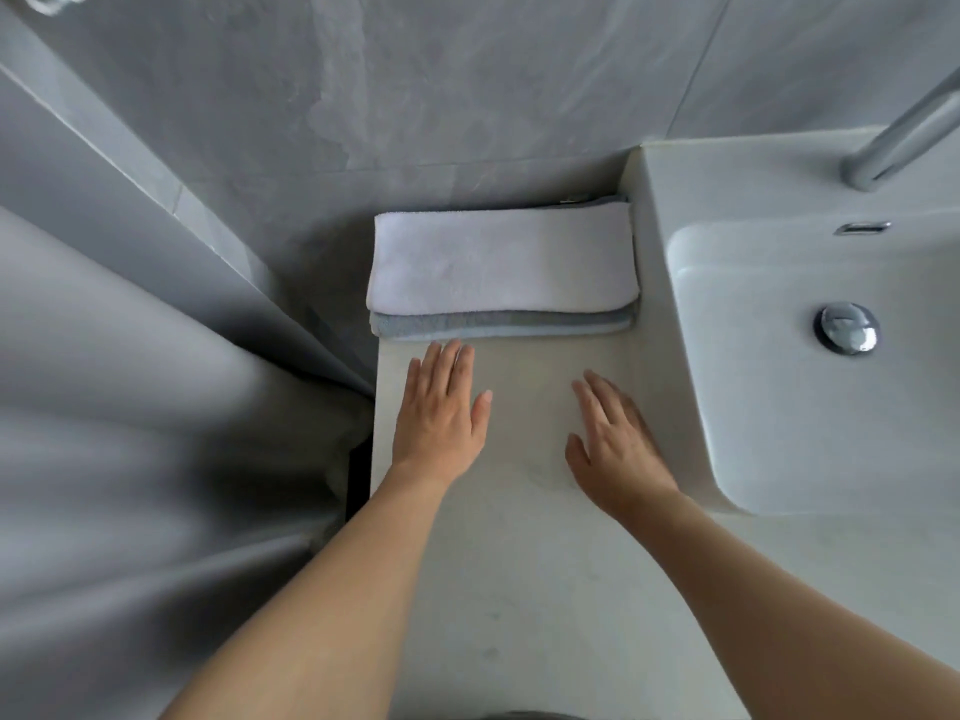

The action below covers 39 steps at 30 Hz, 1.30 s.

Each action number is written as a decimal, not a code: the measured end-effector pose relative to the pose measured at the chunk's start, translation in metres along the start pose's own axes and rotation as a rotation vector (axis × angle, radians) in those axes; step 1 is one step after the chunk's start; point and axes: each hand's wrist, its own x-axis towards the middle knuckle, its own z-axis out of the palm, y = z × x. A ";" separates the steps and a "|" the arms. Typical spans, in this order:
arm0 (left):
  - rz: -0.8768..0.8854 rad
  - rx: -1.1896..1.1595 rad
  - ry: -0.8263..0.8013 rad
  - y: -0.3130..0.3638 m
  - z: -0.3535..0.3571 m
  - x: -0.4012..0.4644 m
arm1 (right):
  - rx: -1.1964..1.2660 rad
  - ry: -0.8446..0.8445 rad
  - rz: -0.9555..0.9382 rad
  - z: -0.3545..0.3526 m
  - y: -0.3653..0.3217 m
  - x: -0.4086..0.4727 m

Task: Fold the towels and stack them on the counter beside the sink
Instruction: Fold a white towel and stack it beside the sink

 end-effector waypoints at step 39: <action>0.274 -0.207 -0.353 0.456 0.099 -0.088 | 0.261 0.163 0.360 -0.100 0.373 -0.271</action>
